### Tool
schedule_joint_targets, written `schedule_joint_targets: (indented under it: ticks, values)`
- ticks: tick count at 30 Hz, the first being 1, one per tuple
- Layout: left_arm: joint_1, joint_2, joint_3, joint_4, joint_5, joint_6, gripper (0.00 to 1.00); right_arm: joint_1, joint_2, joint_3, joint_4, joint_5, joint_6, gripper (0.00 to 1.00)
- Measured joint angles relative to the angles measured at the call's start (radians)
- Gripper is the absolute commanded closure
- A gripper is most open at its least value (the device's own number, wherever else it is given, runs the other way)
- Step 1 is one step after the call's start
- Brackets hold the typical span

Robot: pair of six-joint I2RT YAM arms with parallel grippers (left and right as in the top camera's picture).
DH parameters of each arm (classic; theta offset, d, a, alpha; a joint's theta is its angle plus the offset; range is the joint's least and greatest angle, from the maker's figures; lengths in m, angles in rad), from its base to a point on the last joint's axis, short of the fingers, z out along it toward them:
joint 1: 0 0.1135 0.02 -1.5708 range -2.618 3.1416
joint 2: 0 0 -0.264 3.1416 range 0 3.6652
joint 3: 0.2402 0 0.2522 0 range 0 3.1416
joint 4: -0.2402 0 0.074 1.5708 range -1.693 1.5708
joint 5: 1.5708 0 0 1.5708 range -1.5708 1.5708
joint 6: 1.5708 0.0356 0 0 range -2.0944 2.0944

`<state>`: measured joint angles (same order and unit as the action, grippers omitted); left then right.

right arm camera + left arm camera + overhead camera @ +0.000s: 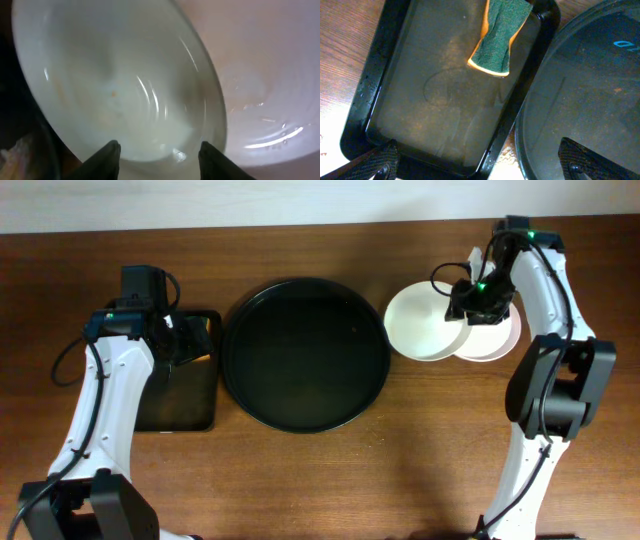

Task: Clean dirty plates on tray and stack at the side
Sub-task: 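Lower the plate onto the stacked plates and open the right gripper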

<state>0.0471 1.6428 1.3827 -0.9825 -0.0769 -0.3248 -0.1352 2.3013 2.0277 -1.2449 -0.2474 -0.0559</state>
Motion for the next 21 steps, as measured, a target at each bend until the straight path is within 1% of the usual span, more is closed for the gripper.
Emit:
schedule_joint_targets:
  ticks: [5, 8, 10, 14, 15, 19, 21]
  values:
    - [0.0, 0.0, 0.0, 0.0, 0.0, 0.0, 0.01, -0.003, 0.0, 0.0, 0.022, 0.045, -0.018, 0.48]
    - [0.0, 0.0, 0.0, 0.0, 0.0, 0.0, 0.01, -0.02, 0.0, 0.0, 0.032, 0.132, 0.026, 0.46]
    - [0.0, 0.0, 0.0, -0.001, 0.0, 0.0, 0.01, -0.058, 0.0, 0.0, 0.042, 0.182, 0.057, 0.46]
    - [0.0, 0.0, 0.0, 0.0, 0.0, 0.0, 0.01, -0.133, 0.0, 0.001, 0.072, 0.211, 0.079, 0.38]
    - [0.0, 0.0, 0.0, -0.001, 0.0, 0.0, 0.01, -0.148, 0.0, 0.005, 0.069, 0.209, 0.081, 0.38]
    - [0.0, 0.0, 0.0, 0.0, 0.0, 0.0, 0.01, -0.18, 0.002, 0.131, -0.024, 0.159, 0.077, 0.37]
    - [0.0, 0.0, 0.0, -0.001, 0.0, 0.0, 0.01, -0.166, 0.004, 0.291, -0.135, 0.112, 0.064, 0.32]
